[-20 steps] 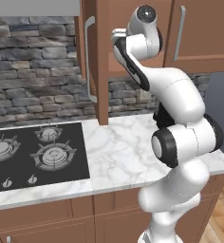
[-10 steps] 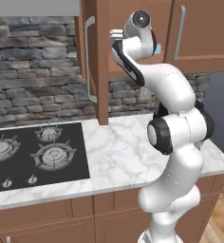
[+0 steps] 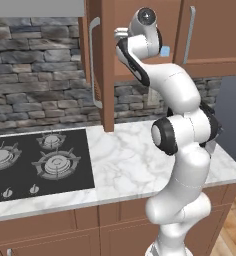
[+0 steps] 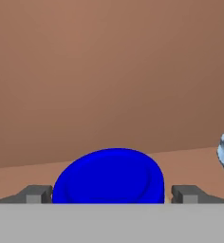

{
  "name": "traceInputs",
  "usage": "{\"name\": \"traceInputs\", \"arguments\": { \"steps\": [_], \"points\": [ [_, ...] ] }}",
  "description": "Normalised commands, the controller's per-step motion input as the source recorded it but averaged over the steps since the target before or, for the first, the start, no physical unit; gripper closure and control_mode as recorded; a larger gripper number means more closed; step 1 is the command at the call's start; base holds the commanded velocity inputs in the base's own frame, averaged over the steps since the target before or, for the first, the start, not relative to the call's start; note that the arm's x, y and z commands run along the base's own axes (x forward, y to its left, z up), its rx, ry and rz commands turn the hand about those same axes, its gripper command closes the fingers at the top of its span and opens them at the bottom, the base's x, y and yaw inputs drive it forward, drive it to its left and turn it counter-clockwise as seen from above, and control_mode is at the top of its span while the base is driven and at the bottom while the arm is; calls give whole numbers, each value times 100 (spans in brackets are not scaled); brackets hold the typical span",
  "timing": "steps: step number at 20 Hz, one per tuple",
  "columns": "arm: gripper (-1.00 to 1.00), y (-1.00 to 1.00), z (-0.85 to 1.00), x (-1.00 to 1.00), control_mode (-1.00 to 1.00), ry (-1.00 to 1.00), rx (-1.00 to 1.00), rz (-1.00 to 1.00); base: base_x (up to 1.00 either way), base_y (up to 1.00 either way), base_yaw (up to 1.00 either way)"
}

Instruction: The dining table condiment station is running low on mayonnaise. Refill the condiment station by opening the cabinet and taking the mayonnaise from the cabinet and placing it on the dining table.

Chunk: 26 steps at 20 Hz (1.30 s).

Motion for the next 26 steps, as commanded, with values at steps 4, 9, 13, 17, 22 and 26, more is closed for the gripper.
{"name": "traceInputs", "arguments": {
  "steps": [4, 9, 13, 17, 22, 26],
  "points": [
    [100, 0, -19, 0, -100, 0, -1, 5, 0, 0, 0],
    [100, 0, -5, -20, -100, 0, -3, 4, 0, 0, 0],
    [100, 0, 0, -78, -100, -9, -8, 0, 0, 0, 0],
    [100, 0, 0, -100, -100, -15, -6, 0, 0, 0, 0],
    [100, 0, 0, -100, -100, -6, 0, 0, 0, 0, 0],
    [100, 0, 6, -100, -100, 0, 0, 0, 0, 0, 0]
  ]
}}
